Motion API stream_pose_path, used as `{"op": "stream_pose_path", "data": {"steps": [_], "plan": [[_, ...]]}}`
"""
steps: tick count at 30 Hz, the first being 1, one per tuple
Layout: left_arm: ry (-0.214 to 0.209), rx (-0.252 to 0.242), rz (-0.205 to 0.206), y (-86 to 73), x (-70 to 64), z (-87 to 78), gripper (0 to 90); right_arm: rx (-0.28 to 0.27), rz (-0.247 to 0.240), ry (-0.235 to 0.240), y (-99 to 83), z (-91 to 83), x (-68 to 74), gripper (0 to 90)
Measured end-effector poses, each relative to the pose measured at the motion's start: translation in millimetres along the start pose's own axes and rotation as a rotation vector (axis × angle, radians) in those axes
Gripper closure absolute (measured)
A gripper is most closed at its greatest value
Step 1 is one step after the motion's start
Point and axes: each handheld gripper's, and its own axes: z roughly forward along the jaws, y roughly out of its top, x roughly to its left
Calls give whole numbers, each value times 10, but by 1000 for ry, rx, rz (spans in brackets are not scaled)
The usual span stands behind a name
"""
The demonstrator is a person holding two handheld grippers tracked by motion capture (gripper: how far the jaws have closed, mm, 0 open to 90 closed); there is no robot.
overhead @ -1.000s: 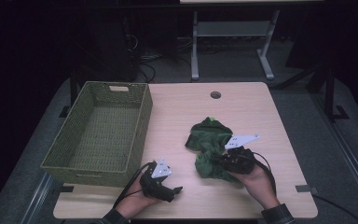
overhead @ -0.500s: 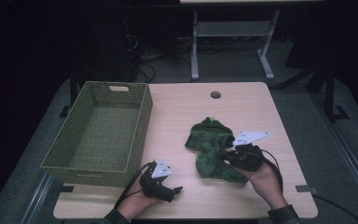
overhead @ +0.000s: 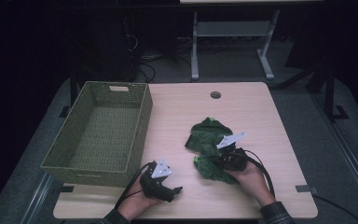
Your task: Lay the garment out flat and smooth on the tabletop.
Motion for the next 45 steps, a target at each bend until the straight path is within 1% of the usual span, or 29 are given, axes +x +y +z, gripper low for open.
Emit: {"op": "stream_pose_path", "data": {"steps": [3, 5, 6, 8, 10, 12, 13, 14, 15, 16, 17, 18, 19, 20, 21, 22, 23, 24, 26, 29, 30, 32, 34, 35, 36, 37, 39, 41, 45], "plan": [[0, 0, 0, 0, 0, 0, 125, 13, -6, -3, 3, 56, 20, 899], [0, 0, 0, 0, 0, 0, 125, 13, -11, -2, 0, 60, 9, 899], [0, 0, 0, 0, 0, 0, 125, 12, 2, 1, -6, 47, -2, 896], [0, 0, 0, 0, 0, 0, 125, 10, 0, -1, -5, 33, -3, 879], [0, 0, 0, 0, 0, 0, 125, -31, 7, -6, 5, -70, -12, 806], [1, 0, 2, 1, 2, -1, 125, -74, 17, -7, 11, -170, -24, 778], [2, 1, 4, 2, 4, -1, 125, -96, 25, -22, -2, -268, -41, 756], [2, 1, 4, 2, 4, -1, 125, -101, 24, -22, -14, -298, -56, 755], [2, 1, 4, 1, 3, -1, 125, -109, 30, -22, -42, -336, -73, 731], [2, 0, 3, 1, 3, -1, 125, -109, 30, -22, -42, -336, -73, 731], [2, 1, 4, 1, 4, -1, 125, -101, 36, -29, -93, -393, -109, 684], [2, 0, 4, 1, 4, -1, 125, -101, 36, -29, -93, -393, -109, 684], [2, 0, 3, 1, 4, -1, 126, -99, 42, -34, -122, -419, -126, 660], [1, 0, 3, 1, 4, -1, 126, -103, 46, -44, -197, -481, -141, 656], [1, 0, 4, 1, 4, -1, 126, -103, 46, -44, -197, -481, -141, 656], [1, 1, 4, 1, 4, -1, 126, -109, 45, -45, -238, -506, -149, 650], [1, 0, 4, 1, 4, -1, 125, -118, 56, -50, -319, -567, -163, 639], [-1, 0, 0, 0, 1, 0, 125, -126, 52, -52, -362, -600, -178, 627], [-1, -2, -1, 0, 1, 1, 126, -134, 65, -59, -448, -665, -200, 610], [0, -3, 0, 0, 0, 2, 125, -147, 78, -58, -580, -744, -238, 587], [1, -3, 0, -1, 0, 2, 125, -147, 78, -58, -580, -744, -238, 587], [1, -3, -1, -1, 0, 2, 125, -147, 91, -48, -731, -824, -262, 542], [0, -2, 0, 0, 1, 1, 125, -146, 87, -50, -768, -838, -266, 535], [-1, -2, 0, 0, 1, 1, 125, -144, 89, -45, -859, -872, -267, 512], [-1, -2, -1, 0, 0, 1, 125, -144, 89, -45, -859, -872, -267, 512], [-1, -1, -1, 0, 1, 1, 125, -147, 96, -50, -955, -901, -255, 492], [-1, -1, -1, 0, 0, 1, 125, -139, 97, -57, -1025, -926, -241, 493], [-2, -1, 0, 1, 1, 2, 124, -141, 93, -61, -1050, -934, -237, 492], [-3, 0, 1, 3, 3, 3, 124, -143, 102, -56, -1173, -972, -208, 492]]}}
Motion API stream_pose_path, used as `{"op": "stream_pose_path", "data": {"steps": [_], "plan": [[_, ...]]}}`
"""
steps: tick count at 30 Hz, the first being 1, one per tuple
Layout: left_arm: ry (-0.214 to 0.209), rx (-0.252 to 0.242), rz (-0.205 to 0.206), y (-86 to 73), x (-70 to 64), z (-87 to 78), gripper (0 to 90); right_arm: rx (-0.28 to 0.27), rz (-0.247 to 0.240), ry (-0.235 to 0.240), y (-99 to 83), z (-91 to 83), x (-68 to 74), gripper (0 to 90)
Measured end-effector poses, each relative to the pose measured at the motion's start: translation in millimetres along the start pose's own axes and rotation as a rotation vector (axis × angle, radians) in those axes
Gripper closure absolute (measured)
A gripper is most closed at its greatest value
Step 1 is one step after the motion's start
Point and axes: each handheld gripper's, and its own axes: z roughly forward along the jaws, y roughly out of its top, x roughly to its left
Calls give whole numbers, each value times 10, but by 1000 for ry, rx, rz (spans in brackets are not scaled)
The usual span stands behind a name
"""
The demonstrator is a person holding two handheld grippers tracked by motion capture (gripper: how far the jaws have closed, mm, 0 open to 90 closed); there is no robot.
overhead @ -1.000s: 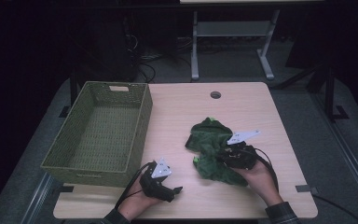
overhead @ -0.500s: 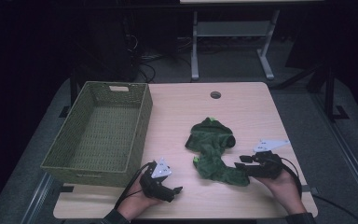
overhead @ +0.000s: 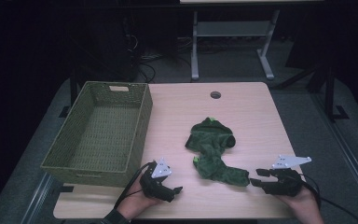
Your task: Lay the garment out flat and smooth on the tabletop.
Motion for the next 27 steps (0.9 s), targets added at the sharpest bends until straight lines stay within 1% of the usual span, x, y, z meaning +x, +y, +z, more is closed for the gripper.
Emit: {"op": "stream_pose_path", "data": {"steps": [3, 4, 5, 6, 7, 8, 12, 13, 15, 16, 17, 19, 20, 21, 23, 25, 27], "plan": [[0, 0, 0, 0, 0, 0, 124, 5, 3, 8, -59, -12, 37, 493], [0, 0, 0, 0, 0, 0, 124, 15, 7, 16, -91, -5, 72, 496], [0, 0, 0, 0, 0, 0, 124, 15, 7, 16, -91, -5, 72, 496], [0, 0, 0, 1, 0, 0, 124, 13, -4, 18, -102, 2, 74, 503], [0, 0, 1, 1, 1, 1, 124, 23, 4, 36, -116, 12, 85, 510], [0, -1, 0, 1, 1, 2, 124, 21, 11, 54, -126, 33, 92, 528], [-1, -1, 0, 2, 1, 3, 124, 28, 8, 66, -119, 72, 104, 548], [-1, 0, 0, 3, 2, 3, 124, 35, 17, 71, -112, 85, 110, 553], [-1, 0, 1, 4, 2, 4, 124, 31, 8, 76, -108, 105, 107, 566], [-1, 0, 1, 5, 2, 5, 124, 31, 11, 81, -96, 120, 115, 599], [-1, -1, 2, 4, 3, 6, 124, 31, 11, 81, -96, 120, 115, 599], [-1, 1, 2, 5, 3, 6, 124, 28, 6, 84, -75, 139, 123, 639], [-1, 1, 3, 6, 4, 6, 124, 33, 8, 83, -63, 141, 128, 671], [-1, 0, 2, 5, 3, 6, 124, 25, 0, 92, -57, 151, 122, 702], [-1, 2, 2, 7, 3, 5, 124, 33, 0, 89, -52, 158, 120, 778], [-1, 1, 4, 8, 5, 7, 124, 40, 5, 91, -59, 145, 114, 821], [-1, 1, 4, 8, 5, 8, 124, 37, 9, 88, -58, 124, 110, 832]]}}
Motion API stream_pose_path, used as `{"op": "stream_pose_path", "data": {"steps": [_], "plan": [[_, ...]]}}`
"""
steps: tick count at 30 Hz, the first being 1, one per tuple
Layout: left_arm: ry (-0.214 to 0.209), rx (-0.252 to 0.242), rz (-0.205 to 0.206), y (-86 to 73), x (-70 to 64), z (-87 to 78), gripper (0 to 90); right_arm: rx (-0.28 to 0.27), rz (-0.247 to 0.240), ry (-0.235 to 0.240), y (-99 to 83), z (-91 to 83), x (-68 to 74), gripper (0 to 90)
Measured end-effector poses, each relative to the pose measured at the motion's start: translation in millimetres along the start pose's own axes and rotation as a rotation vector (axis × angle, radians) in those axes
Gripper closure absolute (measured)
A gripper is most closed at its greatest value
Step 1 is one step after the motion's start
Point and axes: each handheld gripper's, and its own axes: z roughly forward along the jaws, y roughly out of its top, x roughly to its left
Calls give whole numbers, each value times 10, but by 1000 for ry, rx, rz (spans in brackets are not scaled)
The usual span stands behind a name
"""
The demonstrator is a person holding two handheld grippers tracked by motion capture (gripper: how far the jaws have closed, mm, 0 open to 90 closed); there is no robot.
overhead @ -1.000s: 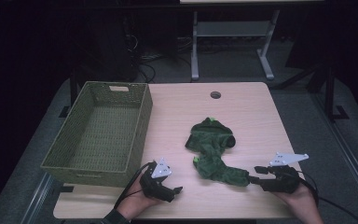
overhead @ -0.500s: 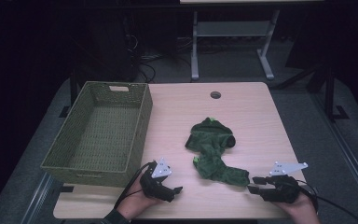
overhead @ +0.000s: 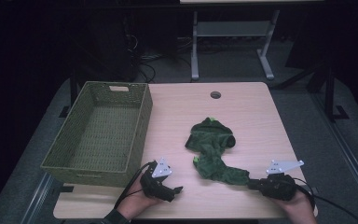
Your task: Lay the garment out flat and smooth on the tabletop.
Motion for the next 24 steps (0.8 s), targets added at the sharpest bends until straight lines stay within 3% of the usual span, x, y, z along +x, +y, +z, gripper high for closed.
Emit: {"op": "stream_pose_path", "data": {"steps": [11, 24], "plan": [[0, -2, 0, -1, 0, 2, 124, -42, -12, -42, 24, -140, -55, 833], [1, -3, 0, 0, 0, 4, 124, -132, -54, -43, 181, -247, -34, 837]]}}
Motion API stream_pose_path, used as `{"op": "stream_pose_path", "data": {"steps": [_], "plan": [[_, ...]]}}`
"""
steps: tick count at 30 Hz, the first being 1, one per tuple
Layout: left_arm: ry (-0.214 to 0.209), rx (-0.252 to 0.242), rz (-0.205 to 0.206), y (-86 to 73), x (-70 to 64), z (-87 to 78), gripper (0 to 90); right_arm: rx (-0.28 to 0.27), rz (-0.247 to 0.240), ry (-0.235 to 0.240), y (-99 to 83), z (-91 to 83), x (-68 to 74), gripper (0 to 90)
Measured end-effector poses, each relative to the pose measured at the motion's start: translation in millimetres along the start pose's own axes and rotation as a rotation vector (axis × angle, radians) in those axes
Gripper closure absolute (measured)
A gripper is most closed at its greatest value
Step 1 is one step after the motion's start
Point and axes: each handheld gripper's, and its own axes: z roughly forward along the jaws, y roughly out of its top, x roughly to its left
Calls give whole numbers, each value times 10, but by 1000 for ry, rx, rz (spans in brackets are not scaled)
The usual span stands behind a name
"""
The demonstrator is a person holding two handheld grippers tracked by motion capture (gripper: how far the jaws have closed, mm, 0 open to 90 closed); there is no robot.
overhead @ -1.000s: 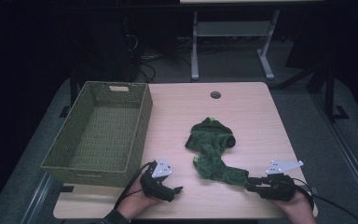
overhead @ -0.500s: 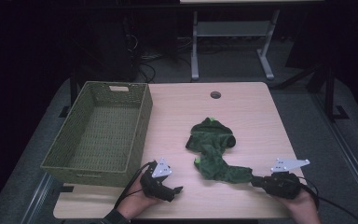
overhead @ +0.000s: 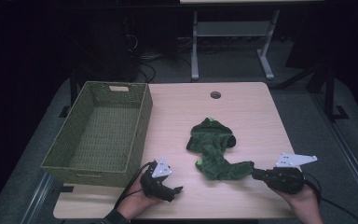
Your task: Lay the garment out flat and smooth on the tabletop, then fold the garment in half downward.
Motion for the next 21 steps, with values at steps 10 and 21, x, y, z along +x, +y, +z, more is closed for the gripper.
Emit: {"op": "stream_pose_path", "data": {"steps": [10, 21], "plan": [[0, 0, -1, 2, 0, 2, 125, -33, -64, 46, 232, 61, 69, 837], [-1, -6, -6, 4, -4, 9, 125, -53, -144, 107, 465, 177, 148, 837]]}}
